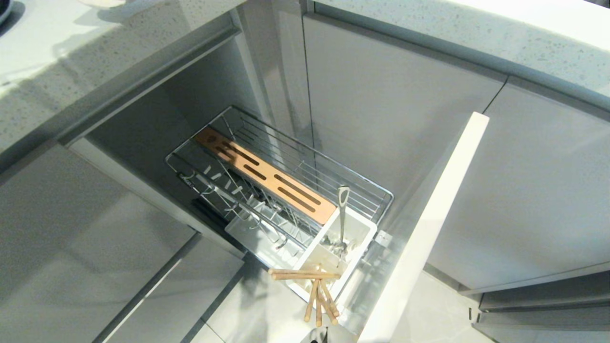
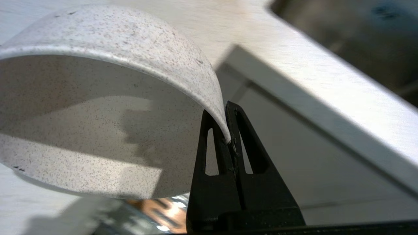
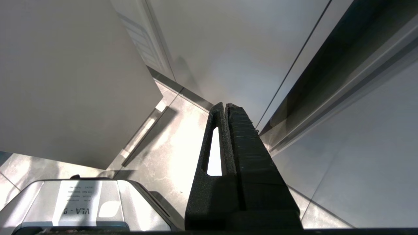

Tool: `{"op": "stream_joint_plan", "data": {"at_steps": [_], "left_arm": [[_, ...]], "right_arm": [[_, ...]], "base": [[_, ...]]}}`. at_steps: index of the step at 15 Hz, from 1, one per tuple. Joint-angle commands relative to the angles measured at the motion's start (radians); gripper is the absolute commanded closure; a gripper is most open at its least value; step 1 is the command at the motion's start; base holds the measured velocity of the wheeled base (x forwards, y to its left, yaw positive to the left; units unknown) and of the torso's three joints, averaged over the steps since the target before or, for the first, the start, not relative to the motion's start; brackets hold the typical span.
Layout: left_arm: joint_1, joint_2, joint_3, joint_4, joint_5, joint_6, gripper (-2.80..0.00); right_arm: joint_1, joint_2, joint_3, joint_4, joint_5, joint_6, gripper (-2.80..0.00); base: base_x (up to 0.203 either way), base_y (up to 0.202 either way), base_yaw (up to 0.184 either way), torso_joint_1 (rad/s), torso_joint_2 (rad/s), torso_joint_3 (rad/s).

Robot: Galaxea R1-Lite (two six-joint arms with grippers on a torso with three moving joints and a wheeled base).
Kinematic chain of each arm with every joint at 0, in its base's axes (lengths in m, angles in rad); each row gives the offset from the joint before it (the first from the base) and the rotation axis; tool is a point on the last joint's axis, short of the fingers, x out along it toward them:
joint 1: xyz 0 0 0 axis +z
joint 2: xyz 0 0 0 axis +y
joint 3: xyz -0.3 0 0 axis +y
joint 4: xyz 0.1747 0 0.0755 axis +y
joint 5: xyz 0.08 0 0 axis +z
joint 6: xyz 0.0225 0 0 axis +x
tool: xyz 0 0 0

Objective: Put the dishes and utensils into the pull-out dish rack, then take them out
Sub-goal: Take the bowl out of the cupboard

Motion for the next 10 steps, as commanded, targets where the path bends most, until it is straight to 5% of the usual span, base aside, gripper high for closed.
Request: {"op": "stream_joint_plan", "data": {"at_steps": [1, 4, 7, 10], "left_arm": [[0.083, -0.006, -0.001, 0.016, 0.028, 0.022, 0.0], [0.228, -0.053, -0.002, 0.084, 0.026, 0.093, 0.0], [0.381, -0.133, -0.002, 0.119, -0.091, 0.188, 0.0], [0.458, -0.207, -0.004, 0.149, -0.197, 0.263, 0.0]], "right_arm": [[0.0, 0.0, 0.002, 0.0, -0.001, 0.0, 0.0], [0.0, 0.0, 0.002, 0.0, -0.001, 0.0, 0.0], [0.0, 0.0, 0.002, 0.0, 0.0, 0.0, 0.0], [0.0, 0.0, 0.001, 0.0, 0.0, 0.0, 0.0]], "base": [[0.0, 0.0, 0.0, 0.0, 0.0, 0.0], [0.0, 0.0, 0.0, 0.0, 0.0, 0.0], [0.0, 0.0, 0.0, 0.0, 0.0, 0.0], [0.0, 0.0, 0.0, 0.0, 0.0, 0.0]]}}
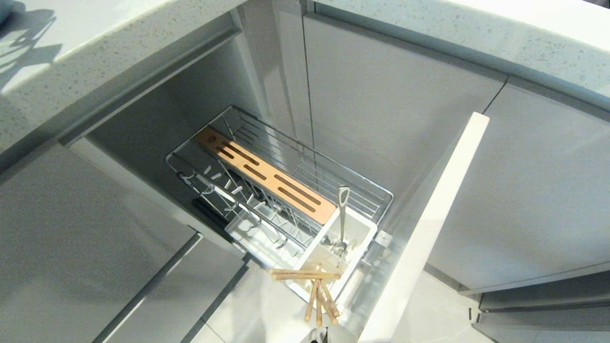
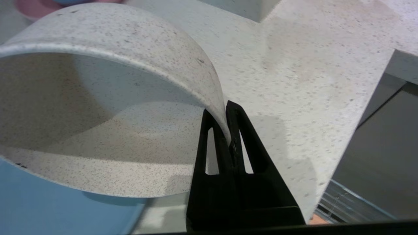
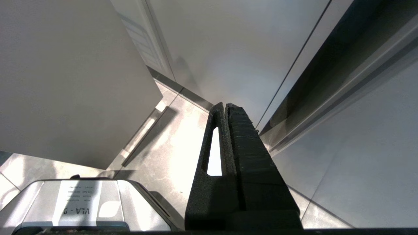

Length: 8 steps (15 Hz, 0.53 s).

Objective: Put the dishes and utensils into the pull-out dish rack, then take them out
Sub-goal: Take the bowl out of the cupboard

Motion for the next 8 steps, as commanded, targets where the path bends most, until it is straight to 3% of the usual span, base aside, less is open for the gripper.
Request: {"op": "stream_joint_plan", "data": {"at_steps": [1, 4, 8], "left_arm": [[0.054, -0.061, 0.0, 0.021, -0.003, 0.014, 0.0], [0.19, -0.106, 0.0, 0.096, -0.064, 0.024, 0.0], [0.461, -0.173, -0.001, 0.277, -0.249, 0.057, 0.0]], "right_arm": [[0.0, 0.0, 0.0, -0.001, -0.001, 0.0, 0.0], [0.0, 0.0, 0.002, -0.001, -0.001, 0.0, 0.0], [0.0, 0.0, 0.002, -0.001, -0.001, 0.0, 0.0]], "base": [[0.0, 0.0, 0.0, 0.0, 0.0, 0.0], [0.0, 0.0, 0.0, 0.0, 0.0, 0.0], [0.0, 0.0, 0.0, 0.0, 0.0, 0.0]]}}
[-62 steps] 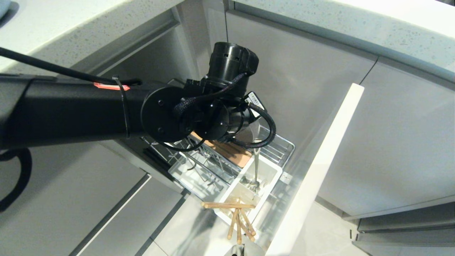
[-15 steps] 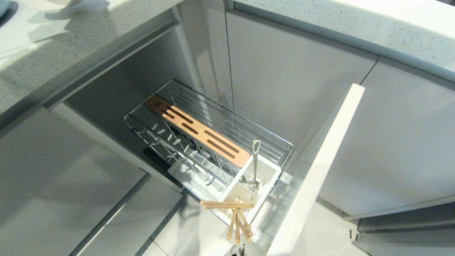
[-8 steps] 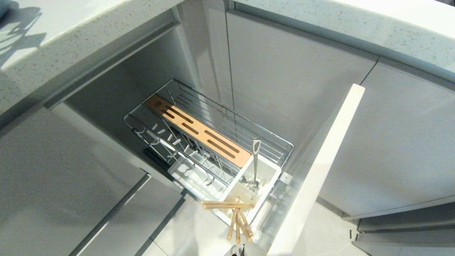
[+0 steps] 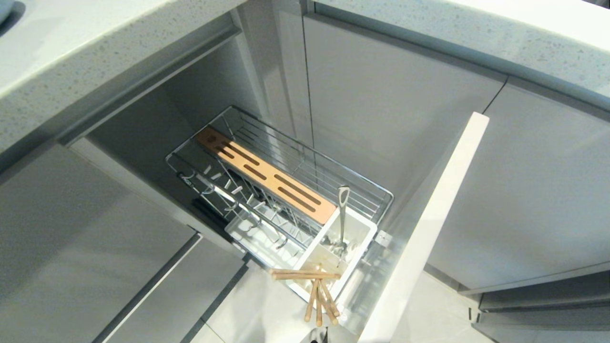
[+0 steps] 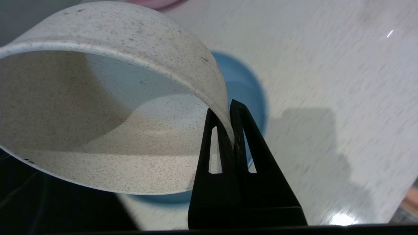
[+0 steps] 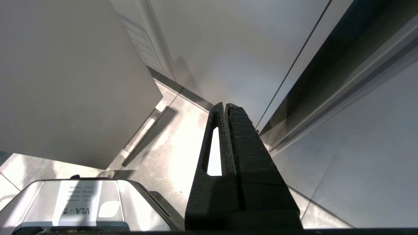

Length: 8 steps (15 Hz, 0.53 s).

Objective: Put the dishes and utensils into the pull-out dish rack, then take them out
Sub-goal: Take the bowl out of the cupboard

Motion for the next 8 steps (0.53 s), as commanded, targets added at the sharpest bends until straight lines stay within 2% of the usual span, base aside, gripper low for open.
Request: {"op": "stream_joint_plan", "data": {"at_steps": [1, 2, 6, 8], "left_arm": [[0.108, -0.044, -0.001, 0.082, -0.073, 0.028, 0.0], [0.122, -0.048, -0.001, 0.108, -0.088, 0.047, 0.0], [0.161, 0.011, 0.019, 0.131, -0.079, 0.047, 0.0], [0.169, 0.028, 0.0, 0.226, -0.082, 0.047, 0.0]], "right_arm": [[0.0, 0.0, 0.002, -0.001, -0.001, 0.0, 0.0], [0.0, 0.0, 0.002, -0.001, 0.001, 0.0, 0.0], [0.0, 0.0, 0.001, 0.0, 0.0, 0.0, 0.0], [0.0, 0.0, 0.002, -0.001, 0.0, 0.0, 0.0]], "base": [[0.0, 0.0, 0.0, 0.0, 0.0, 0.0], [0.0, 0.0, 0.0, 0.0, 0.0, 0.0], [0.0, 0.0, 0.0, 0.0, 0.0, 0.0], [0.0, 0.0, 0.0, 0.0, 0.0, 0.0]]}}
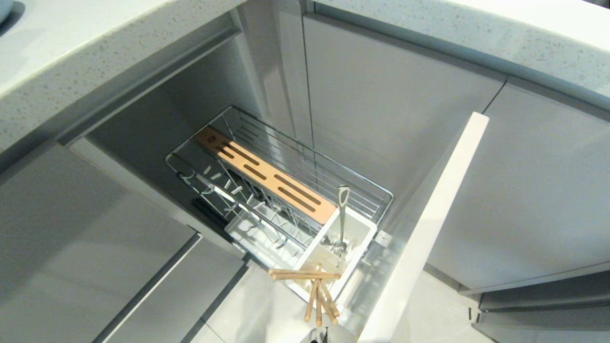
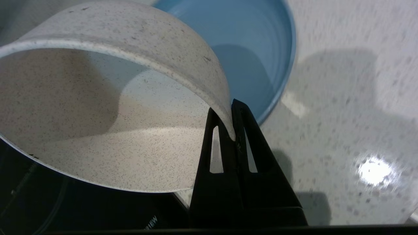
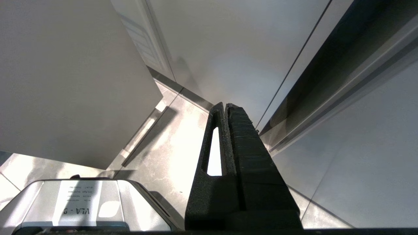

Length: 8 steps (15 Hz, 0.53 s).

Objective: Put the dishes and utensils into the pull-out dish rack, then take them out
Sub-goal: Take the bowl out of the cupboard

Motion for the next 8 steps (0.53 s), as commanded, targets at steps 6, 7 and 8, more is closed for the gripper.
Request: {"op": "stream_joint_plan", "data": {"at_steps": [6, 7, 8], "left_arm": [[0.008, 0.074, -0.029, 0.064, -0.002, -0.003, 0.0], [0.008, 0.078, -0.029, 0.064, -0.002, -0.005, 0.0], [0.008, 0.078, -0.029, 0.064, -0.002, -0.006, 0.0]], "right_arm": [[0.0, 0.0, 0.002, -0.001, 0.001, 0.0, 0.0], [0.0, 0.0, 0.0, 0.0, 0.0, 0.0, 0.0], [0.0, 0.0, 0.002, -0.001, -0.001, 0.0, 0.0]], "base": [[0.0, 0.0, 0.0, 0.0, 0.0, 0.0], [0.0, 0.0, 0.0, 0.0, 0.0, 0.0], [0.0, 0.0, 0.0, 0.0, 0.0, 0.0]]}}
